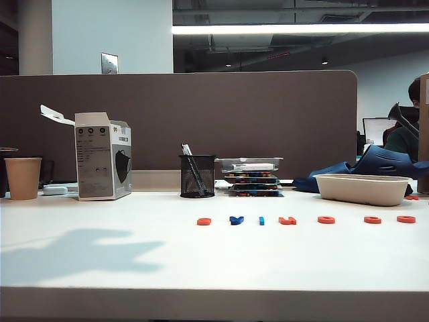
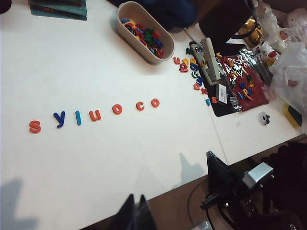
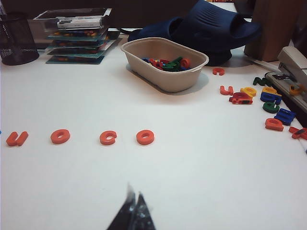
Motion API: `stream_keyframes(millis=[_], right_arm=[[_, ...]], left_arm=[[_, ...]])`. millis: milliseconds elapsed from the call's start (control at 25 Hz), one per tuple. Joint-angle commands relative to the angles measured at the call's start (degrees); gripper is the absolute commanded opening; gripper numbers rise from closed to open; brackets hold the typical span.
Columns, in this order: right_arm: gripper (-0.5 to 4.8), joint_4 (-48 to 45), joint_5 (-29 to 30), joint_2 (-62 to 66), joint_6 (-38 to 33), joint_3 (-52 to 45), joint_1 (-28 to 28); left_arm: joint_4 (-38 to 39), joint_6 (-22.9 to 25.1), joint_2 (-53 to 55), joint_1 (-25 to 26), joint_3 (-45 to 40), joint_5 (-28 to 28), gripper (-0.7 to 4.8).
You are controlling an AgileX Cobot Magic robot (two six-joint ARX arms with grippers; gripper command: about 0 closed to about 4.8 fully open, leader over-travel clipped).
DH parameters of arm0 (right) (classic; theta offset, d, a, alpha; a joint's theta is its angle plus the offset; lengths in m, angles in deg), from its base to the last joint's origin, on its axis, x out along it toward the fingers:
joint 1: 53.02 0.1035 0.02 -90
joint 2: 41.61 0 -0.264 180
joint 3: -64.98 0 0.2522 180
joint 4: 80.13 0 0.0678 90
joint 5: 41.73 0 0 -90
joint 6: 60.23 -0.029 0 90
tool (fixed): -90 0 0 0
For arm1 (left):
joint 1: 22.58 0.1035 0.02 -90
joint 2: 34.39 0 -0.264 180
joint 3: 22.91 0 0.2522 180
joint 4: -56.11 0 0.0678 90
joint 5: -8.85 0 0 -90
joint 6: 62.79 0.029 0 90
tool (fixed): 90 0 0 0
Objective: Select the appropriate letters from the row of letter magnets placed on the table to arrange into the word "cool".
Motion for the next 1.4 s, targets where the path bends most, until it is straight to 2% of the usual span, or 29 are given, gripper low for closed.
stream_keyframes(millis=[40,240,320,521,641,921,1001,1081,1122,1162,1242,1402], right_arm=[[-0.01,-0.7,-0.5,0.0,-1.5,2.0,0.0],[-0.01,9.2,-4.3,1.3,-3.1,16.3,0.0],[-0.01,17.2,-4.4,7.5,-2.9,27.1,0.2],[-0.01,32.2,-4.4,22.9,-2.9,43.8,0.2],[-0.02,38.1,-3.1,32.3,-2.9,52.5,0.2],[-0.01,41.6,2.4,52.1,-3.6,66.9,0.6],[0.02,41.5,2.7,57.1,-4.9,69.8,2.2],[0.45,41.6,2.5,61.5,-5.0,72.0,4.2],[1.49,41.5,2.4,66.3,-5.1,73.8,6.2],[1.95,41.5,2.4,70.1,-5.1,74.9,8.0],[2.04,41.3,-0.2,78.9,-6.0,76.9,12.9],[2.04,40.3,-5.5,89.8,-7.7,78.0,16.7]], left_arm=[[-1.0,0.0,-0.1,0.0,0.2,3.8,-0.03],[-0.8,0.5,-0.1,0.0,0.2,5.6,-0.03],[-0.8,0.5,-0.1,0.0,0.2,5.6,-0.03],[-0.8,0.5,-0.1,0.0,0.2,5.6,-0.03],[-0.8,0.5,-0.1,0.0,0.2,5.6,-0.03],[-0.8,0.5,-0.1,0.0,0.2,5.6,-0.03],[-0.8,0.5,-0.1,0.0,0.2,5.6,-0.03],[-0.8,0.5,-0.1,0.0,0.2,5.6,-0.03],[-0.8,0.5,-0.1,0.0,0.2,5.6,-0.03],[-0.8,0.5,-0.1,0.0,0.2,5.6,-0.03],[-0.8,0.5,-0.1,0.0,0.2,5.6,-0.03],[-0.8,0.7,-0.1,0.0,0.2,5.6,-0.03]])
